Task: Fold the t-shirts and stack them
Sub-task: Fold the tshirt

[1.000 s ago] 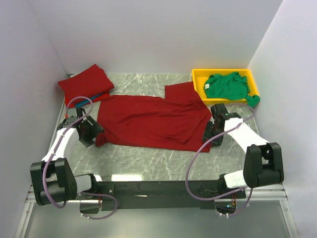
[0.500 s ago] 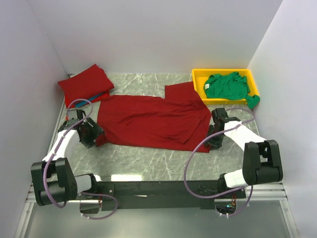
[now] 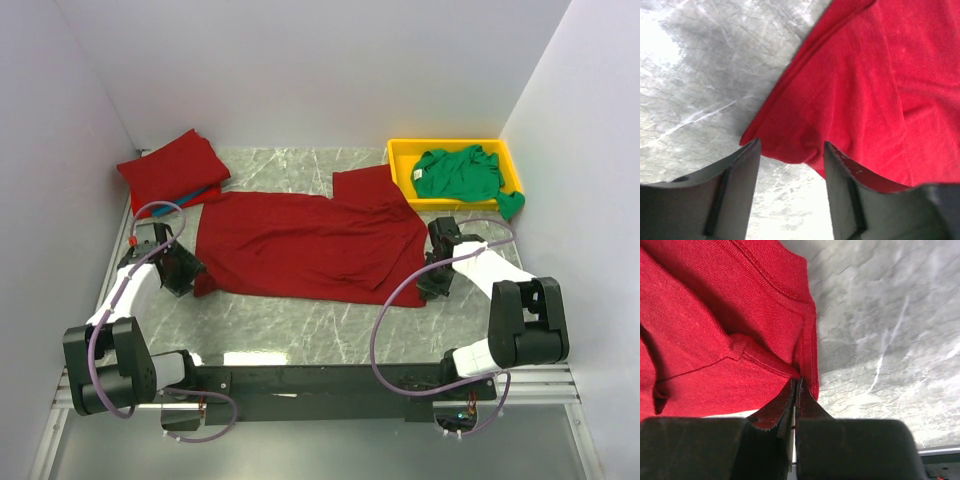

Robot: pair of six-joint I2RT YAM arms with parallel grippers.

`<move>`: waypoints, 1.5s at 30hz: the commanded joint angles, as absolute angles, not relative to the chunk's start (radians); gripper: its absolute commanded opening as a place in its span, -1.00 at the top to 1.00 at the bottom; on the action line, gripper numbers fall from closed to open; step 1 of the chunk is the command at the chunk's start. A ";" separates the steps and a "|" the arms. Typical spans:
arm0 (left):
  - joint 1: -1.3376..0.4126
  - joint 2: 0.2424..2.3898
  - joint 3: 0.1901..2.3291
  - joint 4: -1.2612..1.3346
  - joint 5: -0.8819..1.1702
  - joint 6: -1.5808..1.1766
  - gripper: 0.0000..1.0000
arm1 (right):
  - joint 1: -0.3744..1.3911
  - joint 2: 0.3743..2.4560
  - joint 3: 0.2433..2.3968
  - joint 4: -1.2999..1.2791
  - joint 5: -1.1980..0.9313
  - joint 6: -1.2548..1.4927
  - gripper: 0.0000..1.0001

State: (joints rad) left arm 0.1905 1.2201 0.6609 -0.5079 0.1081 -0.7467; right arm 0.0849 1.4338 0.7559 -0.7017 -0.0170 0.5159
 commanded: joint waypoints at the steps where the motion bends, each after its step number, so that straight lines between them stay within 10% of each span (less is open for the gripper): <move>1: 0.193 1.207 0.657 -0.477 0.057 -0.761 -0.13 | 0.063 1.424 0.801 -0.736 0.041 0.514 1.00; 28: 0.199 1.193 0.502 -0.382 0.034 -0.844 0.22 | 0.045 1.431 0.810 -0.750 0.052 0.512 1.00; 37: 0.199 1.253 0.492 -0.316 0.058 -0.813 0.98 | 0.040 1.416 0.802 -0.750 0.057 0.508 1.00; 45: 0.201 1.194 0.641 -0.451 -0.083 -0.719 0.99 | 0.028 1.391 0.816 -0.773 0.084 0.503 1.00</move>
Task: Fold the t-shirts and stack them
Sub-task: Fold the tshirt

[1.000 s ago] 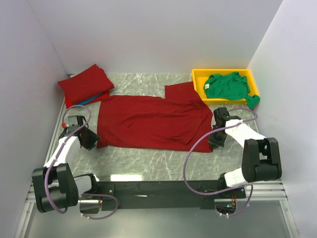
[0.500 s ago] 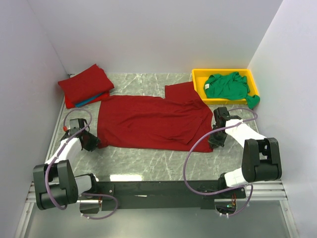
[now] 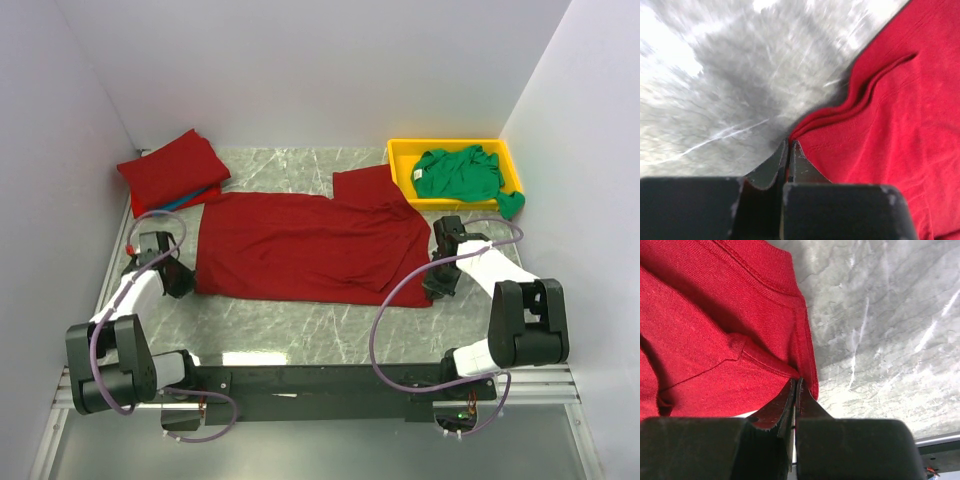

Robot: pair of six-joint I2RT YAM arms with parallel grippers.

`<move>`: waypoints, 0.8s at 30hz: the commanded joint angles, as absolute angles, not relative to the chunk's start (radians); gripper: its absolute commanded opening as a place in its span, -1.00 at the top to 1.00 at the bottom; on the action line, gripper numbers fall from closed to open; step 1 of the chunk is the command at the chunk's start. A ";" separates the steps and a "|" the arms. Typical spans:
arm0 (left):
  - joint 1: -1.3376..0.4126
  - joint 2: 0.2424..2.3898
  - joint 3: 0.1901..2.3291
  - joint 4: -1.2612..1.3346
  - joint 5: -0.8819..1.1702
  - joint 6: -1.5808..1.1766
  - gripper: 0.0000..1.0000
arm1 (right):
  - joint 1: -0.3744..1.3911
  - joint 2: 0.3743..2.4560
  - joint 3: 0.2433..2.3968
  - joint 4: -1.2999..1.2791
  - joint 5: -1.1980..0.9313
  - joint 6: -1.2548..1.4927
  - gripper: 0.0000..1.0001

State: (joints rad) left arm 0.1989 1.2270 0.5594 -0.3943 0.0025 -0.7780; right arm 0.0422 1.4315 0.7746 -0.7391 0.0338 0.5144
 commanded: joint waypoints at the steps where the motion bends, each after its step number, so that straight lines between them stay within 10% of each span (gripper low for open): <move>1: 0.199 1.175 0.661 -0.463 -0.097 -0.713 0.99 | 0.028 1.388 0.818 -0.778 0.090 0.503 1.00; 15: 0.199 1.065 0.713 -0.627 -0.109 -0.765 0.98 | 0.021 1.371 0.805 -0.799 0.121 0.486 1.00; 19: 0.198 1.023 0.741 -0.687 -0.100 -0.772 0.41 | 0.021 1.365 0.813 -0.811 0.121 0.485 1.00; 21: 0.198 1.009 0.762 -0.728 -0.098 -0.765 0.08 | 0.021 1.358 0.824 -0.828 0.150 0.483 0.36; 24: 0.193 0.993 0.782 -0.744 -0.094 -0.756 -0.20 | 0.025 1.303 0.851 -0.860 0.163 0.472 -0.03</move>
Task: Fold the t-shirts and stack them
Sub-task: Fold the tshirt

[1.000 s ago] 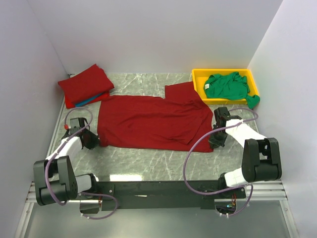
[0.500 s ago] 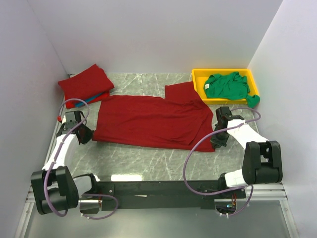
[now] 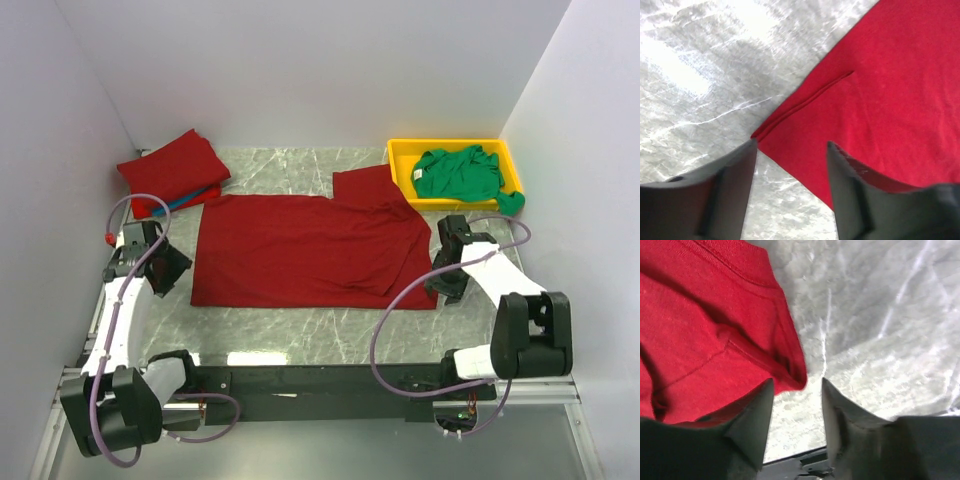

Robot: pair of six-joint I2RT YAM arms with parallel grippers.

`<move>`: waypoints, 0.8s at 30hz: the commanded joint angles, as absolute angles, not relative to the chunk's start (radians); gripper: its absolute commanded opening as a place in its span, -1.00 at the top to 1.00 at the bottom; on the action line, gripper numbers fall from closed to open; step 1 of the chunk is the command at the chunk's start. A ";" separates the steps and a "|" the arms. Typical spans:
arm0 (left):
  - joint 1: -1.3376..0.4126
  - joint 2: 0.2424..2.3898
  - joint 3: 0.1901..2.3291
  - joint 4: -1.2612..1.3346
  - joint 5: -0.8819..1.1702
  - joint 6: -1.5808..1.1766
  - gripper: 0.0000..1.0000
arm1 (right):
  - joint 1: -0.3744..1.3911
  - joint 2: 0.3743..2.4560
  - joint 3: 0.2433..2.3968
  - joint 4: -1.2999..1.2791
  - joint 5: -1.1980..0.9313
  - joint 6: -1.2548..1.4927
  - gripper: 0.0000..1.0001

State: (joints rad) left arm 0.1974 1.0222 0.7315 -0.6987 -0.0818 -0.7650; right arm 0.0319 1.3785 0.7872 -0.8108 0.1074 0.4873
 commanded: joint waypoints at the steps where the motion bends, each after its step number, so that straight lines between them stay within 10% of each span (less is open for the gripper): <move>1: 0.189 0.994 0.784 -0.742 -0.097 -0.755 -0.29 | 0.026 1.286 0.868 -0.865 0.149 0.468 -0.07; 11: 0.006 1.106 0.781 -0.543 -0.051 -0.794 -0.51 | 0.124 1.150 0.838 -0.735 -0.204 0.484 -0.16; 24: -0.115 1.288 0.680 -0.368 0.060 -0.854 -0.68 | 0.386 1.385 0.847 -0.632 -0.146 0.598 -0.09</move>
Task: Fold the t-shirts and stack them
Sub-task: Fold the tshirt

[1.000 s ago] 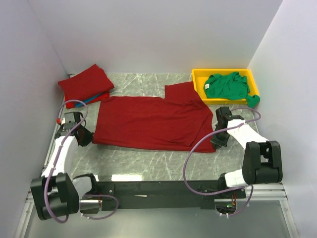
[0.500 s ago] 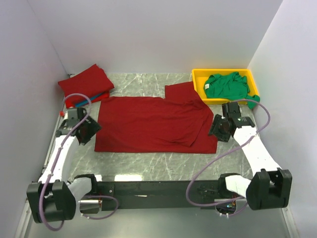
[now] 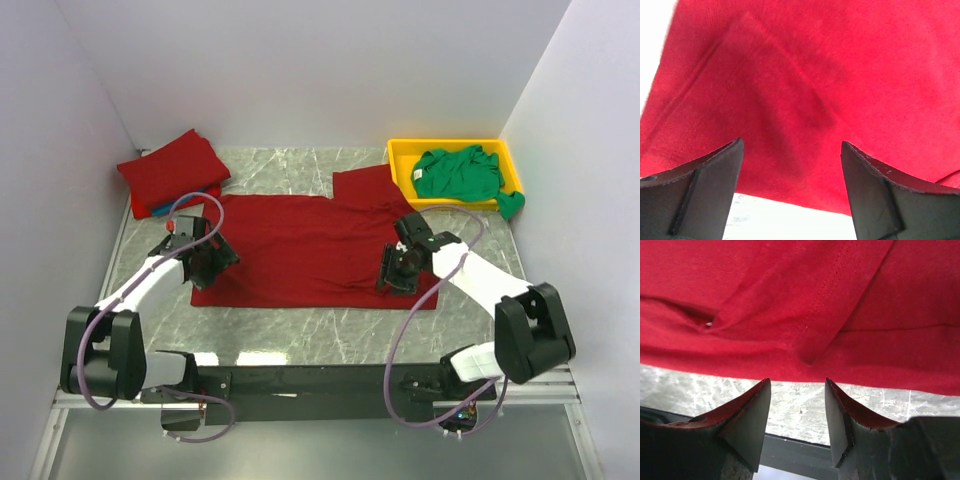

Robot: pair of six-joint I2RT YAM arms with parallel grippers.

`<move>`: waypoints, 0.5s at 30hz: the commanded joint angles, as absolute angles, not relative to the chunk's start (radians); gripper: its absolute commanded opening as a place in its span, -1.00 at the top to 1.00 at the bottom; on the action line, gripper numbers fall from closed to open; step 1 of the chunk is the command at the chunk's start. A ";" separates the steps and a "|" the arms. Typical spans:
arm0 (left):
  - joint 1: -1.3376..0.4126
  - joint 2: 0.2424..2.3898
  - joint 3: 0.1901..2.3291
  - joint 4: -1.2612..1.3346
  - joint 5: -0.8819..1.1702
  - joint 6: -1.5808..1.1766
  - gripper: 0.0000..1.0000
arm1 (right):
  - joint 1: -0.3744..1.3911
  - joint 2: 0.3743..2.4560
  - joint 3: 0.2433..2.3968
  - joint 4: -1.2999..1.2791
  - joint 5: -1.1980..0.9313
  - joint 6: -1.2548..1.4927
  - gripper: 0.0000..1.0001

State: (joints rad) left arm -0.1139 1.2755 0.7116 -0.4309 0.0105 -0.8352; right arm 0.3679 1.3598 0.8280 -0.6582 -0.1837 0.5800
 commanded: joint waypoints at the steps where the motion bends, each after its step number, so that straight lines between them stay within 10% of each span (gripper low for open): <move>1: -0.115 1.290 0.672 -0.362 0.066 -0.853 -0.68 | 0.388 1.396 0.847 -0.629 -0.143 0.595 -0.08; 15: -0.115 1.285 0.661 -0.383 0.068 -0.785 -0.69 | 0.423 1.540 0.882 -0.574 -0.106 0.598 0.24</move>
State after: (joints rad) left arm -0.1139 1.2915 0.6456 -0.4000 0.0597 -0.8204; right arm 0.4129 1.5257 0.8341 -0.6052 -0.1375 0.5919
